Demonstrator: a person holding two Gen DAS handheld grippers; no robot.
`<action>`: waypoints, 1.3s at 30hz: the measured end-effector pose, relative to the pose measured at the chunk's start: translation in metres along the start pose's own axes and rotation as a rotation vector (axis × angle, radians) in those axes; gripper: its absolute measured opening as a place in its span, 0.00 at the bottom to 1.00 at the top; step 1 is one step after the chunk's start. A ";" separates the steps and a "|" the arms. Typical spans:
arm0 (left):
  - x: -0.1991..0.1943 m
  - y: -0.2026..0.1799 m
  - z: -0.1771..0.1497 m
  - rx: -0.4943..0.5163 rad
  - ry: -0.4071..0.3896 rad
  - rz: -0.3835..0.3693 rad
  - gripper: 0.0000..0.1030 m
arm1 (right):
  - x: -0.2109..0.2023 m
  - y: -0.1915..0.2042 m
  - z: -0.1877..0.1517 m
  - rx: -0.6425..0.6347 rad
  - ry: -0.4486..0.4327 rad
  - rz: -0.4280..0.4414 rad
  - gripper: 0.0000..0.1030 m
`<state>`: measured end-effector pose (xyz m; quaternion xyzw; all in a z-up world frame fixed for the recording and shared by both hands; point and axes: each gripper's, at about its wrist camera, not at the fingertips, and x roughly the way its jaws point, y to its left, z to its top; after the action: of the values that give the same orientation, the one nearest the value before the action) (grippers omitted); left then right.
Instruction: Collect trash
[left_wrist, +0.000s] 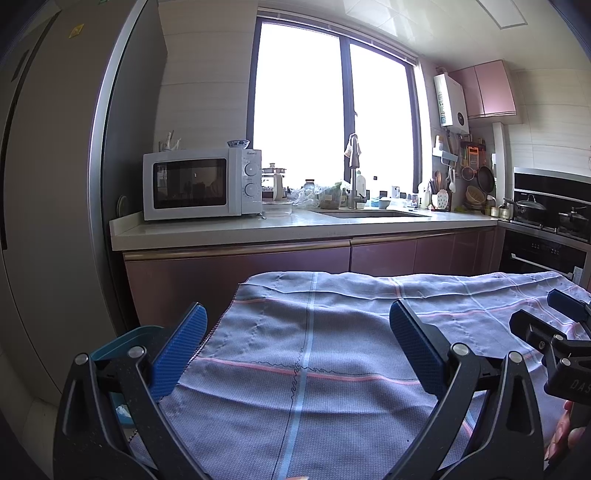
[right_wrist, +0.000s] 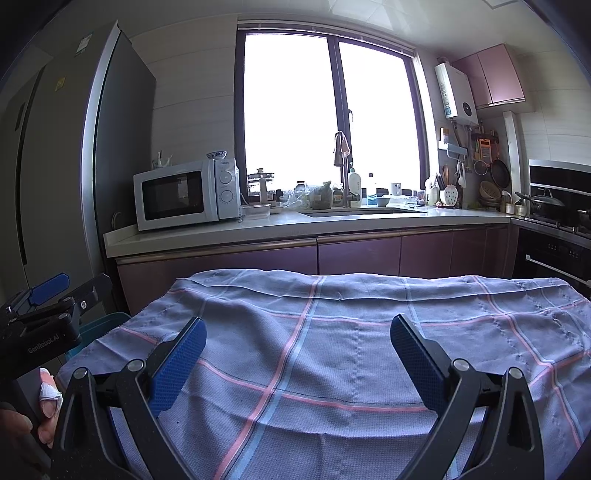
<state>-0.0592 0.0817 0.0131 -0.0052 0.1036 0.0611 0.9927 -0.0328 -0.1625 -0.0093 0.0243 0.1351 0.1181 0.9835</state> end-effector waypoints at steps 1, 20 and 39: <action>0.000 0.000 0.000 0.000 0.001 0.000 0.94 | 0.000 0.000 0.000 0.000 0.000 0.000 0.94; -0.001 -0.001 0.001 0.002 0.002 0.004 0.94 | 0.001 0.000 0.001 0.003 0.002 -0.001 0.94; 0.004 -0.002 0.001 -0.001 0.013 0.007 0.94 | 0.002 -0.001 0.001 0.004 0.002 -0.004 0.94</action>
<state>-0.0549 0.0799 0.0136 -0.0057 0.1102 0.0647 0.9918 -0.0301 -0.1633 -0.0087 0.0261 0.1363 0.1160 0.9835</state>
